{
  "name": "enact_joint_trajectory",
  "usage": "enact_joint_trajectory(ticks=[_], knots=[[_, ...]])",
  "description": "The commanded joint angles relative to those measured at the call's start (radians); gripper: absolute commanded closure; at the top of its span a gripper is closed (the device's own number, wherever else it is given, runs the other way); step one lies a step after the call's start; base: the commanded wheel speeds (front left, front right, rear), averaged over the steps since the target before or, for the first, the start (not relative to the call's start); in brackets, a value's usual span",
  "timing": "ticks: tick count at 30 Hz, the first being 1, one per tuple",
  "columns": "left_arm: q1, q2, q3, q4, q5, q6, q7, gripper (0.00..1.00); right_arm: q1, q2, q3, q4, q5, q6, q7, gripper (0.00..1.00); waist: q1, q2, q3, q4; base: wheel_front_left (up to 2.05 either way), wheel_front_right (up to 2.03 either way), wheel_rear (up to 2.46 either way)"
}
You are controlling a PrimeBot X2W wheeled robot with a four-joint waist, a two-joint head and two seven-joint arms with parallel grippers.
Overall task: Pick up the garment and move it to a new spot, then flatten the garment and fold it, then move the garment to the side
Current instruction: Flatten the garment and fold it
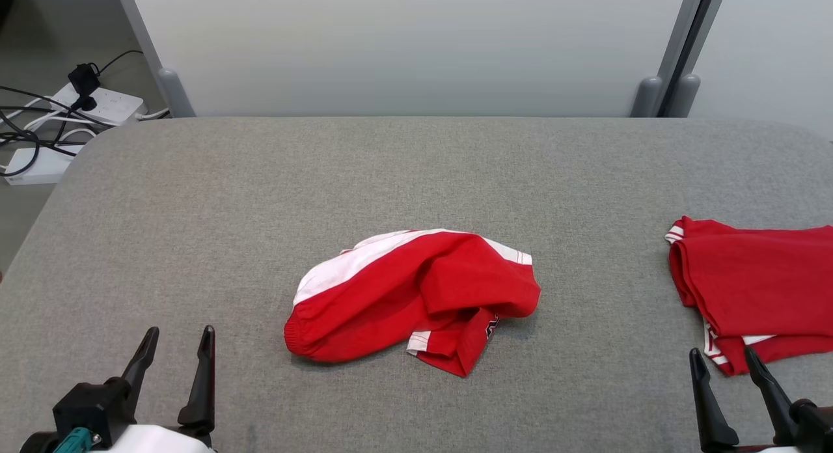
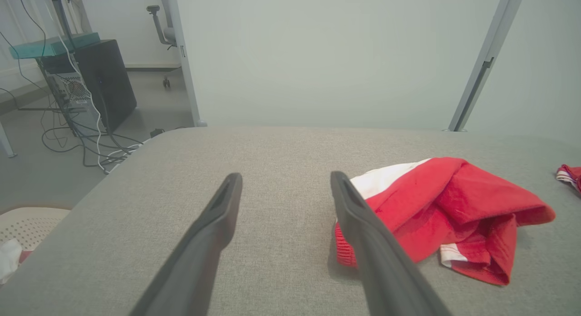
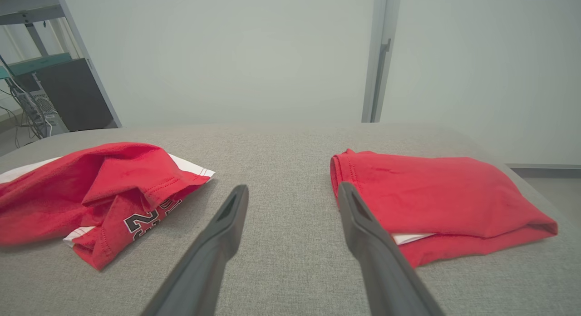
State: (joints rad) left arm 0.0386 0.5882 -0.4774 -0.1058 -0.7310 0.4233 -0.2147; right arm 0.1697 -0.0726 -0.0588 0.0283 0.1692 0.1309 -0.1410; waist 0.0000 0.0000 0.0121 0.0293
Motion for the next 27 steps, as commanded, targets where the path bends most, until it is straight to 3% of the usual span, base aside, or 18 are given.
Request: enact_joint_trajectory(ticks=[1, 8, 12, 17, 18, 27], knots=[[-0.05, 0.03, 0.036, -0.015, -0.004, -0.005, 0.001, 0.0, -0.032, -0.017, 0.02, -0.018, 0.007, 0.0, -0.008, 0.0, 0.0, 0.0, 0.002, 0.0, 0.0, 0.0, 0.0], [-0.07, 0.026, 0.025, -0.018, -0.007, -0.01, 0.022, 0.0, -0.05, -0.02, 0.019, -0.014, 0.012, 0.0, -0.013, 0.0, 0.0, 0.0, 0.016, 0.001, 0.0, 0.0, 0.0], [-0.112, 0.007, 0.005, -0.006, -0.029, -0.041, 0.056, 0.0, -0.088, -0.045, 0.027, -0.004, 0.017, 0.0, -0.007, 0.0, 0.0, 0.0, 0.042, 0.003, 0.0, 0.0, 0.0], [-0.211, -0.042, -0.029, 0.042, -0.091, -0.122, 0.128, 0.0, -0.193, -0.112, 0.077, 0.022, 0.056, 0.0, 0.015, 0.0, 0.0, 0.0, 0.103, 0.005, 0.0, 0.0, 0.0], [-0.211, -0.042, -0.029, 0.042, -0.091, -0.122, 0.128, 0.0, -0.193, -0.112, 0.077, 0.022, 0.056, 0.0, 0.015, 0.0, 0.0, 0.0, 0.103, 0.005, 0.0, 0.0, 0.0], [-0.396, -0.09, -0.06, 0.227, -0.219, -0.296, 0.282, 0.0, -0.448, -0.279, 0.271, 0.142, 0.197, 0.0, 0.072, 0.0, 0.0, 0.0, 0.212, 0.011, 0.0, 0.0, 0.0]])
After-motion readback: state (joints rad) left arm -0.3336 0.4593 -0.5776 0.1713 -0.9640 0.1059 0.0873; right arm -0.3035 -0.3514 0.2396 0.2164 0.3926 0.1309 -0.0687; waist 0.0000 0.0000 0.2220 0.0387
